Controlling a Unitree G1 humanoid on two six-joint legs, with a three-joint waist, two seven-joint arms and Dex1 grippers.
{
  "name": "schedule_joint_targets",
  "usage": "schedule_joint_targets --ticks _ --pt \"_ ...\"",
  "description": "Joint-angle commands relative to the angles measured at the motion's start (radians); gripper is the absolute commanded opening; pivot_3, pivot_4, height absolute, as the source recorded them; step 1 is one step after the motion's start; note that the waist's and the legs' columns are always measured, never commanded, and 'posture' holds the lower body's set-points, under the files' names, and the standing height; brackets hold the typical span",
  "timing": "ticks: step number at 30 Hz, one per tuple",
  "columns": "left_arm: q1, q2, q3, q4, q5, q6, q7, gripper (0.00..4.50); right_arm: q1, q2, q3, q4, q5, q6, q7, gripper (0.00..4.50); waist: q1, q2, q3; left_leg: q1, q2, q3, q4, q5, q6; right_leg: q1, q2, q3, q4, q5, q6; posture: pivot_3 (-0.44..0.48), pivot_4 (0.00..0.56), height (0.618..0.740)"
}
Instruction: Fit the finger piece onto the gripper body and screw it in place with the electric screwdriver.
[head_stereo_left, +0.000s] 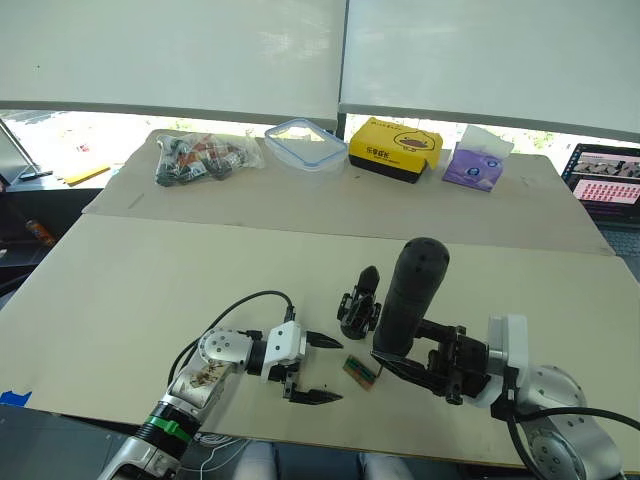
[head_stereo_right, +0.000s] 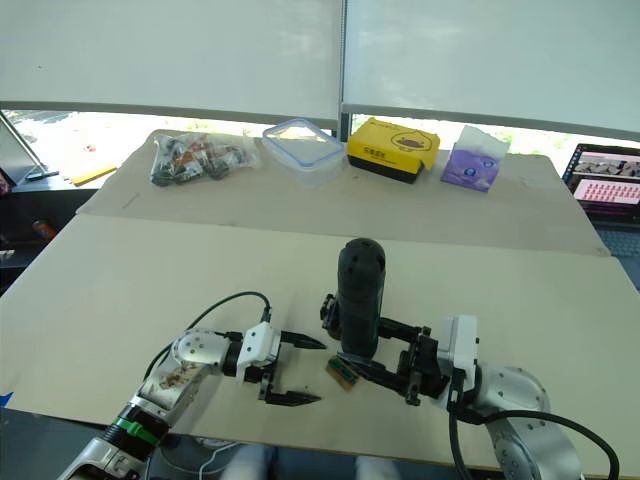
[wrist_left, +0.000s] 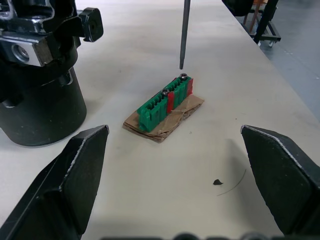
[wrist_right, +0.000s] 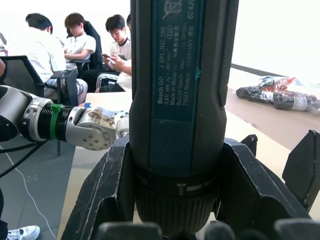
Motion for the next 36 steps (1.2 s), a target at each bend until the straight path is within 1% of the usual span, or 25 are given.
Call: schedule_joint_targets --ticks 1,11,19,36 --pt "0.020 0.004 -0.012 0.017 0.010 -0.006 -0.006 4.50 -0.019 0.013 -0.010 -0.027 0.022 -0.040 0.006 1.90 0.000 0.000 0.000 0.000 0.000 0.000 0.000 0.000 0.000 0.000 0.000 0.000 0.000 0.000 0.000 0.000 0.150 0.740" --pt "0.023 0.006 -0.019 0.022 0.016 -0.005 -0.010 4.50 -0.030 0.019 -0.015 -0.037 0.033 -0.030 0.007 1.90 0.000 0.000 0.000 0.000 0.000 0.000 0.000 0.000 0.000 0.000 0.000 0.000 0.000 0.000 0.000 0.000 0.150 0.740" --pt "0.021 0.004 -0.024 0.013 0.018 0.006 -0.008 4.50 -0.044 0.026 0.004 -0.040 0.026 -0.020 -0.003 1.90 0.000 0.000 0.000 0.000 0.000 0.000 0.000 0.000 0.000 0.000 0.000 0.000 0.000 0.000 0.000 0.000 0.150 0.740" --pt "0.027 0.007 -0.027 -0.019 0.021 0.035 -0.001 4.50 -0.045 0.000 0.009 -0.054 0.042 0.008 -0.012 1.90 0.000 0.000 0.000 0.000 0.000 0.000 0.000 0.000 0.000 0.000 0.000 0.000 0.000 0.000 0.000 0.000 0.150 0.740"
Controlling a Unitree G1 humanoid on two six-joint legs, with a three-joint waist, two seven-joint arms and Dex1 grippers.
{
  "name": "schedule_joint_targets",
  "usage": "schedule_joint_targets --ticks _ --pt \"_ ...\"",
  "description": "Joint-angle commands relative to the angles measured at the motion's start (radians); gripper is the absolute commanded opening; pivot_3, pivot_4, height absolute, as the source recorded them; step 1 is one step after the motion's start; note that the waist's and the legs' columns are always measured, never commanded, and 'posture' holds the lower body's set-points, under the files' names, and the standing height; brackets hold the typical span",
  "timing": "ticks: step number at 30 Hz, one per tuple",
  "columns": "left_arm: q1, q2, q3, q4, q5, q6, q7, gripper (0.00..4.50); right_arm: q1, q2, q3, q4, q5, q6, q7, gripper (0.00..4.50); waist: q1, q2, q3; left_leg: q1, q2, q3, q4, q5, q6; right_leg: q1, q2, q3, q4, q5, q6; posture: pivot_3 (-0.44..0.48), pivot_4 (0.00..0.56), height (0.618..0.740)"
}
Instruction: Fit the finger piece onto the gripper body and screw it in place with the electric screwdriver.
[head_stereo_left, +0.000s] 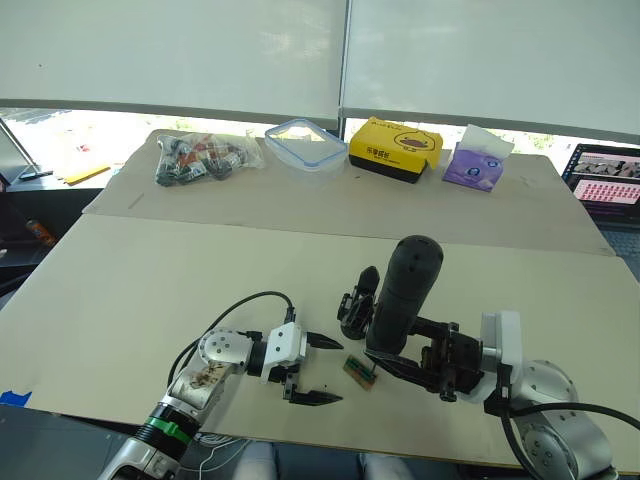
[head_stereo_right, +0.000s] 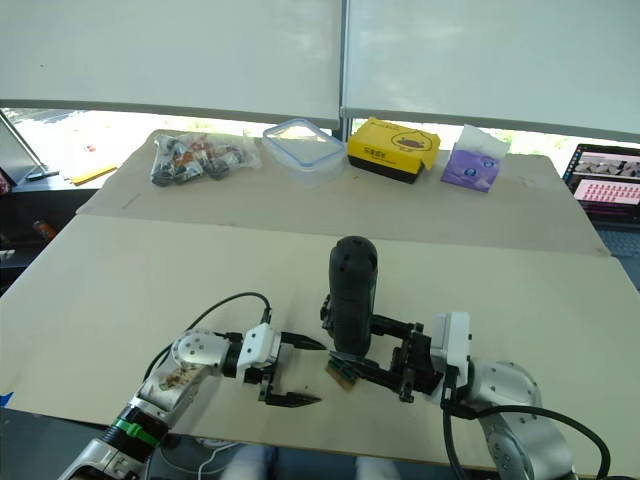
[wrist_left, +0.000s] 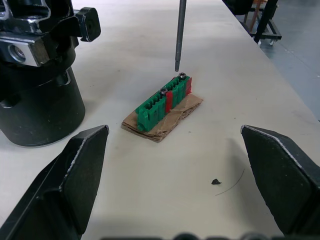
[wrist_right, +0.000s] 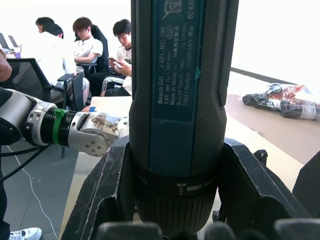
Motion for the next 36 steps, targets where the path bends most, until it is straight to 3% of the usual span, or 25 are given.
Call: schedule_joint_targets --ticks 1,36 --pt "0.021 0.006 -0.026 -0.010 0.013 0.026 -0.003 4.50 -0.009 -0.008 -0.018 -0.055 0.041 0.000 -0.003 1.90 0.000 0.000 0.000 0.000 0.000 0.000 0.000 0.000 0.000 0.000 0.000 0.000 0.000 0.000 0.000 0.000 0.150 0.740" --pt "0.028 0.007 -0.025 -0.030 0.019 0.051 -0.003 4.50 -0.003 -0.010 -0.008 -0.061 0.040 0.018 -0.002 1.90 0.000 0.000 0.000 0.000 0.000 0.000 0.000 0.000 0.000 0.000 0.000 0.000 0.000 0.000 0.000 0.000 0.150 0.740"
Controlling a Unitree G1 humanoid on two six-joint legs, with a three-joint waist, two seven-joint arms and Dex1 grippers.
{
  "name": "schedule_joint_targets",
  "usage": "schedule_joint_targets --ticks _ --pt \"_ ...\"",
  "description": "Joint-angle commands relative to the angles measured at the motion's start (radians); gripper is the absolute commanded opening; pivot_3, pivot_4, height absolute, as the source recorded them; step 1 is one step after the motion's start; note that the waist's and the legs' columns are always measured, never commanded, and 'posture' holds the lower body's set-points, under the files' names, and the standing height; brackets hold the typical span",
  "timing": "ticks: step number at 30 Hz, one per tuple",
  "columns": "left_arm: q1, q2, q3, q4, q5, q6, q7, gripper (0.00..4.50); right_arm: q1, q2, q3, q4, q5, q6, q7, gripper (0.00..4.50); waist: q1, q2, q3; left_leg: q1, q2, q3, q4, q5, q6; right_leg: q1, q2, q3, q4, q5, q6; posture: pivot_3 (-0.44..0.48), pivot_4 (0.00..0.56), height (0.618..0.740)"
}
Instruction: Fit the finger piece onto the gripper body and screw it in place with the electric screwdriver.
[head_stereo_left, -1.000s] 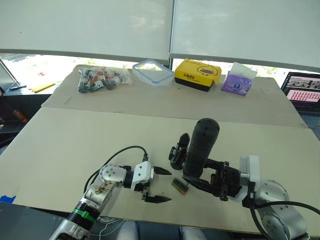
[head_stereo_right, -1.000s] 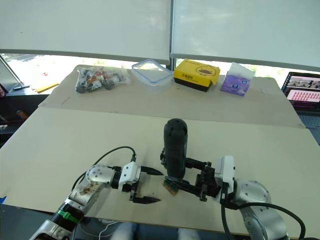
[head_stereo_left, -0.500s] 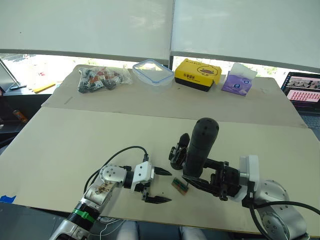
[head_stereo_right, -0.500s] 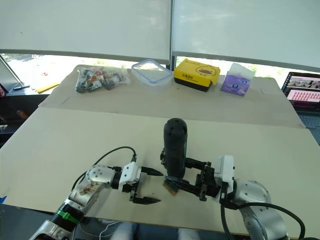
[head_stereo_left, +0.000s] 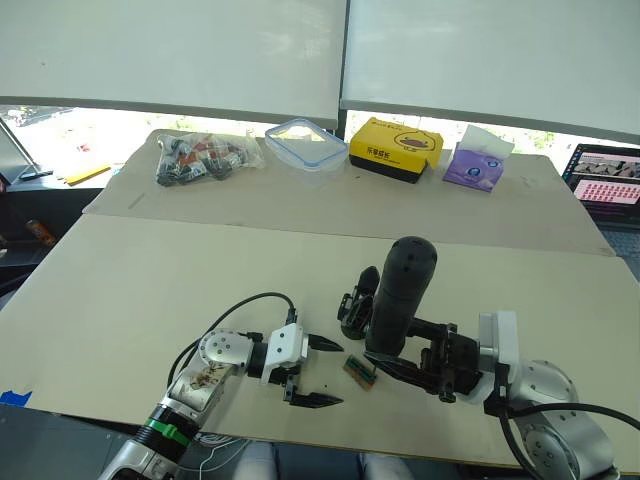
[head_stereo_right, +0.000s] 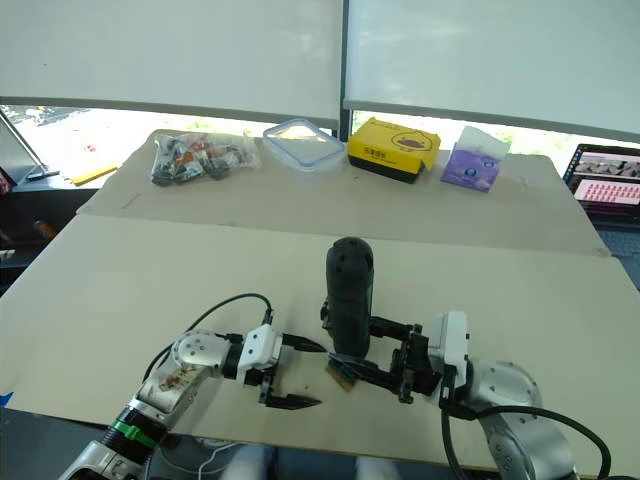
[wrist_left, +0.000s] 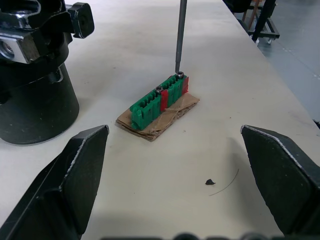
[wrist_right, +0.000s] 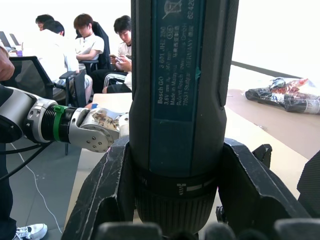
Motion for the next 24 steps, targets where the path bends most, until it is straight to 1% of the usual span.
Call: schedule_joint_targets --ticks 1,24 --pt "0.019 0.005 -0.025 0.000 0.011 0.014 -0.003 4.50 -0.006 -0.003 -0.009 -0.054 0.039 -0.003 0.001 1.90 0.000 0.000 0.000 0.000 0.000 0.000 0.000 0.000 0.000 0.000 0.000 0.000 0.000 0.000 0.000 0.000 0.150 0.740" --pt "0.024 0.005 -0.028 -0.004 0.013 0.022 -0.001 4.50 0.007 -0.013 -0.007 -0.059 0.046 -0.004 0.014 1.90 0.000 0.000 0.000 0.000 0.000 0.000 0.000 0.000 0.000 0.000 0.000 0.000 0.000 0.000 0.000 0.000 0.150 0.740"
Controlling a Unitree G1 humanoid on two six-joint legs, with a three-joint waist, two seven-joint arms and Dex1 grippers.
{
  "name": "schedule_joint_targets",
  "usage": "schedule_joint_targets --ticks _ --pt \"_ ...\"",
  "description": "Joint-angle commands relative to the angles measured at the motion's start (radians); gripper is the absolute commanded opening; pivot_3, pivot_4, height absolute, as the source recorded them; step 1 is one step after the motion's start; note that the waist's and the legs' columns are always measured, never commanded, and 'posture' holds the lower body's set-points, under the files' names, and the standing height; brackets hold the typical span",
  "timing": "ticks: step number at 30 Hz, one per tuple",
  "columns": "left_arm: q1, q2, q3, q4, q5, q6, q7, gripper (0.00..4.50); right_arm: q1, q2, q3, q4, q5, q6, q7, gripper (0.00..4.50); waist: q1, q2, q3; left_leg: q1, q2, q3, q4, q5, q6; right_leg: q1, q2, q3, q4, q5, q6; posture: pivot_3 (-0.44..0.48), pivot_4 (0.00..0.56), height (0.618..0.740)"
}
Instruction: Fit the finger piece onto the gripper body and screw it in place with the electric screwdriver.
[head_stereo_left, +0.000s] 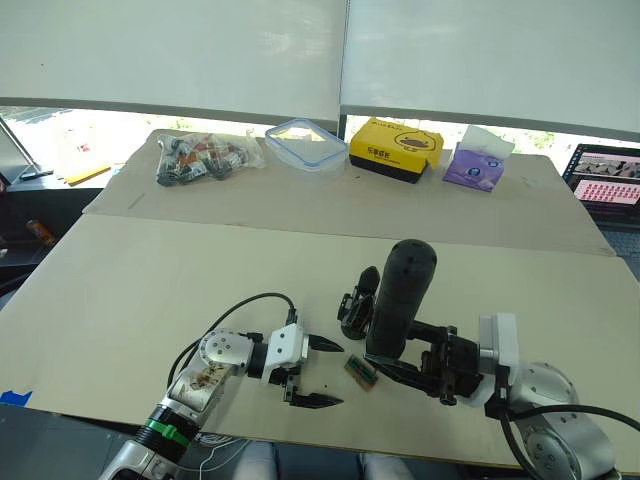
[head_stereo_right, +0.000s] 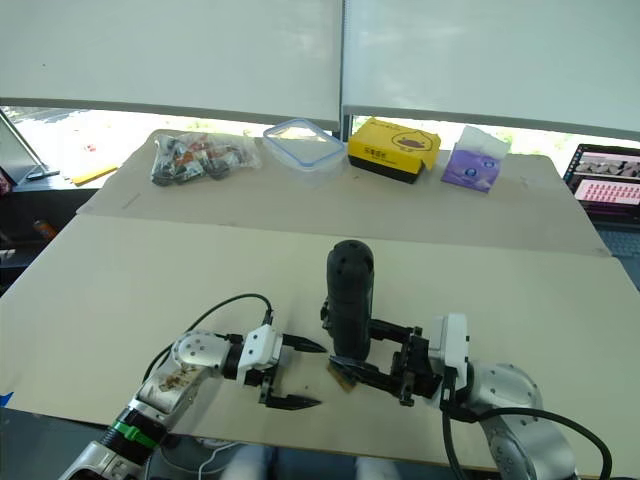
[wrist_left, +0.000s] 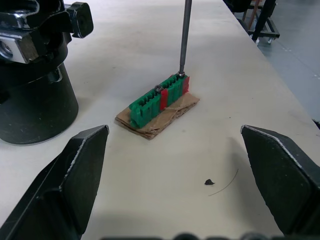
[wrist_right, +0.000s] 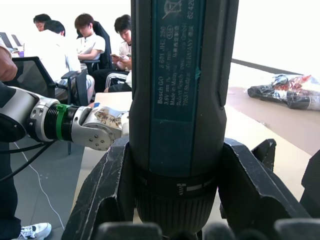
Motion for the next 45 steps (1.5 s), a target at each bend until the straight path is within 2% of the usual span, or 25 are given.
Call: schedule_joint_targets --ticks 1,31,45 --pt "0.021 0.004 -0.027 0.002 0.011 0.017 -0.003 4.50 -0.008 -0.005 -0.009 -0.057 0.036 -0.005 0.004 1.90 0.000 0.000 0.000 0.000 0.000 0.000 0.000 0.000 0.000 0.000 0.000 0.000 0.000 0.000 0.000 0.000 0.150 0.740" --pt "0.015 0.005 -0.023 0.019 0.012 0.005 -0.005 4.50 -0.025 0.007 0.019 -0.009 -0.025 -0.018 -0.008 1.90 0.000 0.000 0.000 0.000 0.000 0.000 0.000 0.000 0.000 0.000 0.000 0.000 0.000 0.000 0.000 0.000 0.150 0.740" --pt "0.010 0.030 0.018 -0.007 -0.020 -0.021 -0.014 4.50 -0.043 -0.007 -0.043 -0.081 0.089 0.041 -0.057 1.90 -0.002 0.000 0.000 0.000 0.000 0.000 0.000 0.000 0.000 0.000 0.000 0.000 0.000 0.000 0.000 0.000 0.150 0.740"
